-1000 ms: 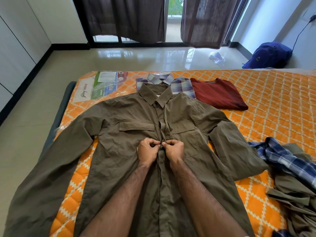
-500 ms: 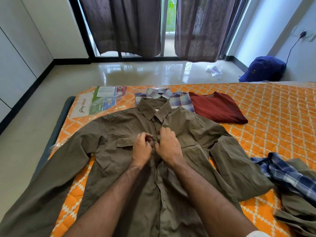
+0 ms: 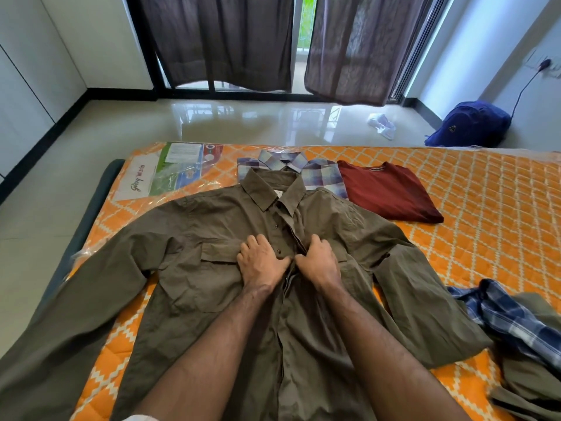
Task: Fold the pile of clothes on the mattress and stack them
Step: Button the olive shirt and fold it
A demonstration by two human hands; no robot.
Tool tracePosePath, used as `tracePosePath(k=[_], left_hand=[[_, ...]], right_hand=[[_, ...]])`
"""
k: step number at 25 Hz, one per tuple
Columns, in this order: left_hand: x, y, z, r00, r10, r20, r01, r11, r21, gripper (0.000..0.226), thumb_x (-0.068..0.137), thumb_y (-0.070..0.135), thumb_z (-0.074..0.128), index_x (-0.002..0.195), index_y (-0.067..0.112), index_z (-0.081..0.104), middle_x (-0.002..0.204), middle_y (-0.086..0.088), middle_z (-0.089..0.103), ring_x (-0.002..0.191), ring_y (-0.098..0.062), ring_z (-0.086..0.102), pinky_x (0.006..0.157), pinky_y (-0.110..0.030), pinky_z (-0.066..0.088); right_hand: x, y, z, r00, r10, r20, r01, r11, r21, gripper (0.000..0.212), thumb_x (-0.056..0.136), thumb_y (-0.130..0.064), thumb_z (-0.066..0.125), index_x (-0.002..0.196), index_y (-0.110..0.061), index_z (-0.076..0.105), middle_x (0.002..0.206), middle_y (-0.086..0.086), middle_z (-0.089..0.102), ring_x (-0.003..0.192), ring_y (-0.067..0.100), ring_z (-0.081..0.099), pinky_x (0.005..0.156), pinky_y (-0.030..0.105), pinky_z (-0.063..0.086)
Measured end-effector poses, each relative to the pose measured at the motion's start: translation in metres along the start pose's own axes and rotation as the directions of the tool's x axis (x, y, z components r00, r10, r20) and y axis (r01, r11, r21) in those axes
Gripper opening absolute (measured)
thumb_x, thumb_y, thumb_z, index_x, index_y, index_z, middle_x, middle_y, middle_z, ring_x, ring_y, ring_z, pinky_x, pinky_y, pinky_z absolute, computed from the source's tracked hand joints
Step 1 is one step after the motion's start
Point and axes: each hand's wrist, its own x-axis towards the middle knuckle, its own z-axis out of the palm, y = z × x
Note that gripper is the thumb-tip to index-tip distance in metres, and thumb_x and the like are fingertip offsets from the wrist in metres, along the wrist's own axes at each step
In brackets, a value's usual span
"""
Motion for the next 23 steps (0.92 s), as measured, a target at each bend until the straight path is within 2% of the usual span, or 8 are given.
tracePosePath(k=[3,5,8,10,13,18,20,23], left_hand=[[0.003,0.000,0.001,1.000,0.003,0.005,-0.003,0.999,0.036,0.063,0.085,0.059,0.067,0.123,0.012,0.048,0.129,-0.009,0.050,0.122,-0.029,0.048,0.099,-0.041,0.042],[0.006,-0.001,0.000,1.000,-0.001,0.004,0.001,0.999,0.051,0.057,0.087,0.055,0.067,0.123,0.012,0.055,0.129,-0.009,0.053,0.122,-0.028,0.049,0.100,-0.040,0.041],[0.009,-0.003,0.001,1.000,-0.006,0.007,0.006,0.998,0.058,0.047,0.086,0.055,0.068,0.116,0.019,0.066,0.124,-0.005,0.059,0.118,-0.026,0.052,0.098,-0.041,0.041],[0.009,-0.004,-0.001,0.999,-0.044,0.001,0.044,0.999,-0.025,0.037,0.085,0.053,0.070,0.107,0.024,0.070,0.118,-0.002,0.063,0.116,-0.025,0.054,0.096,-0.040,0.041],[0.008,-0.006,-0.005,0.993,-0.120,-0.018,0.115,0.979,-0.168,0.021,0.084,0.044,0.072,0.094,0.025,0.069,0.105,0.003,0.071,0.110,-0.024,0.059,0.094,-0.039,0.038],[0.003,-0.013,-0.005,0.987,-0.160,-0.009,0.146,0.926,-0.349,0.006,0.084,0.033,0.069,0.085,0.027,0.069,0.090,0.008,0.074,0.098,-0.020,0.065,0.085,-0.036,0.030],[0.000,-0.016,-0.005,0.987,-0.164,-0.005,0.148,0.903,-0.403,0.011,0.084,0.036,0.071,0.087,0.026,0.072,0.089,0.010,0.074,0.097,-0.017,0.066,0.082,-0.034,0.027],[-0.002,-0.020,-0.004,0.986,-0.169,-0.005,0.150,0.885,-0.441,0.016,0.083,0.041,0.073,0.084,0.025,0.072,0.085,0.009,0.074,0.095,-0.016,0.066,0.080,-0.032,0.027]], right_hand=[[0.004,0.004,0.004,0.992,0.124,0.035,-0.128,0.969,0.213,0.023,0.082,-0.023,0.058,0.104,-0.014,0.059,0.110,0.011,0.066,0.101,0.032,0.065,0.089,0.038,0.054],[0.010,0.007,0.000,0.976,0.203,0.082,-0.219,0.914,0.341,0.013,0.081,-0.015,0.057,0.091,-0.019,0.063,0.096,0.008,0.071,0.081,0.027,0.068,0.069,0.032,0.055],[0.014,0.013,-0.005,0.948,0.261,0.180,-0.317,0.779,0.540,0.023,0.081,0.005,0.057,0.091,-0.012,0.068,0.074,0.008,0.066,0.049,0.015,0.053,0.040,0.020,0.039],[0.012,0.016,-0.006,0.948,0.229,0.221,-0.318,0.685,0.656,0.024,0.083,0.014,0.059,0.088,-0.007,0.067,0.070,0.009,0.064,0.038,0.008,0.049,0.034,0.017,0.035],[0.006,0.009,-0.005,0.968,0.141,0.206,-0.249,0.596,0.763,0.022,0.085,0.015,0.065,0.085,-0.007,0.069,0.076,0.011,0.070,0.054,0.013,0.061,0.052,0.024,0.051],[0.009,-0.009,0.018,0.988,0.142,0.065,-0.146,0.698,0.701,0.021,0.077,0.003,0.076,0.078,-0.019,0.073,0.077,0.003,0.076,0.076,0.019,0.072,0.083,0.040,0.061],[0.007,-0.010,0.030,0.982,0.184,0.038,-0.155,0.684,0.713,0.018,0.073,-0.001,0.077,0.073,-0.019,0.075,0.076,0.003,0.077,0.080,0.023,0.075,0.085,0.045,0.061],[0.001,-0.015,0.040,0.973,0.232,0.011,-0.161,0.639,0.752,0.021,0.074,0.001,0.076,0.071,-0.020,0.074,0.076,0.003,0.077,0.079,0.022,0.075,0.082,0.041,0.062]])
